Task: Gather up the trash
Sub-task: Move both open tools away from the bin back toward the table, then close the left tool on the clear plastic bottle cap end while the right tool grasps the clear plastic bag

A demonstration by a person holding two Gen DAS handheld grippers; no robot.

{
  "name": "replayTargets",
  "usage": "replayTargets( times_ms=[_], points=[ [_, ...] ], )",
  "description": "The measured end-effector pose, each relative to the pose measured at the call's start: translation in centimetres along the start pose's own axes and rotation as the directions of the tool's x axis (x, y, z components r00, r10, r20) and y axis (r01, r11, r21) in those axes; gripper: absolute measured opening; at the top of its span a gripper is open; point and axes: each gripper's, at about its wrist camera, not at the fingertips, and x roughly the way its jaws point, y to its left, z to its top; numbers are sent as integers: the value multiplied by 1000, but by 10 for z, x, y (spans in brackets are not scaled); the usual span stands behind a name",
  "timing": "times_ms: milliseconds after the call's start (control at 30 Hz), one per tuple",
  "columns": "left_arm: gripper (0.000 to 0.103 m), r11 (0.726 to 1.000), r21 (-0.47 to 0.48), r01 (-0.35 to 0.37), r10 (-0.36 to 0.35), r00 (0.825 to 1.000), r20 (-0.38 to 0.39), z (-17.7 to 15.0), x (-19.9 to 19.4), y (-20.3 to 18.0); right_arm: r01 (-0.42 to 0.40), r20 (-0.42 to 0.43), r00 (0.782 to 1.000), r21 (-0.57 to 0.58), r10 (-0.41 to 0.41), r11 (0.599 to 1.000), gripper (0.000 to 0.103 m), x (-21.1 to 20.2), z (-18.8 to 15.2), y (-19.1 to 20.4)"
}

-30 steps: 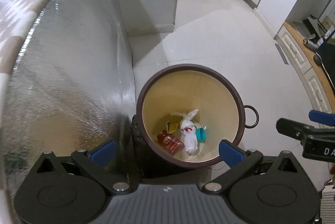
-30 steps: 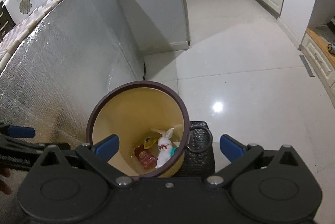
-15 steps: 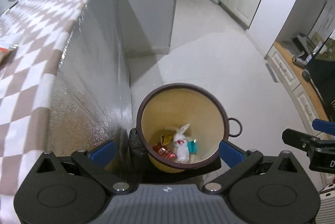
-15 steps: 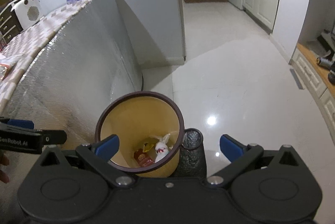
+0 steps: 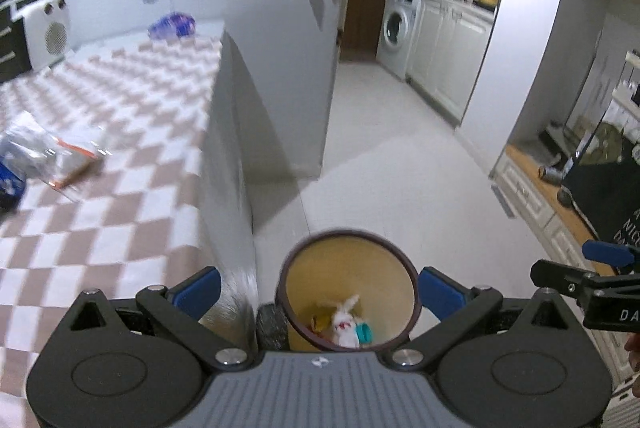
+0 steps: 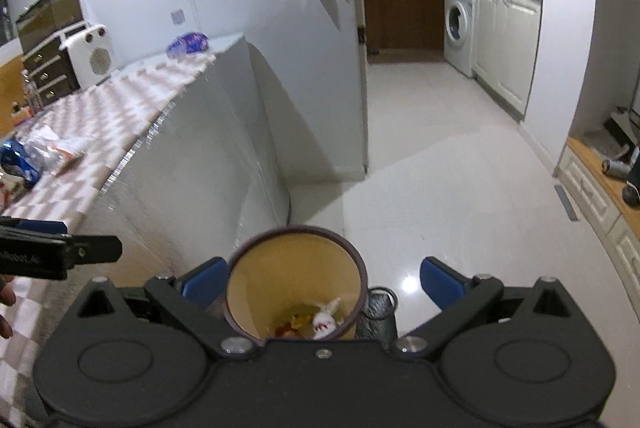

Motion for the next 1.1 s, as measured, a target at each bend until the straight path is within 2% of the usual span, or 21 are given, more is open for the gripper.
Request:
replayTargets(
  times_ms=[267,600,700,900,1100],
  points=[
    [103,998,-33,-56,60,989,133,-1,-53,40,-56,75,995,-42,59,998,103,-23,7,31],
    [103,983,-105,-150,170,961,220,-16,-93,117,-141,151,976,-129,160,982,103,-24,16,93],
    [103,968,-143,-207,236,942,239,-22,-103,146,-160,155,971,-154,183,975,103,-16,19,114],
    [103,935,-230,-272,324,916,235,-35,-114,205,-204,157,959,-201,237,958,103,2,25,157],
    [103,887,-312,-342,419,878,231,-51,-116,259,-270,141,941,-238,308,933,103,22,31,203]
  ],
)
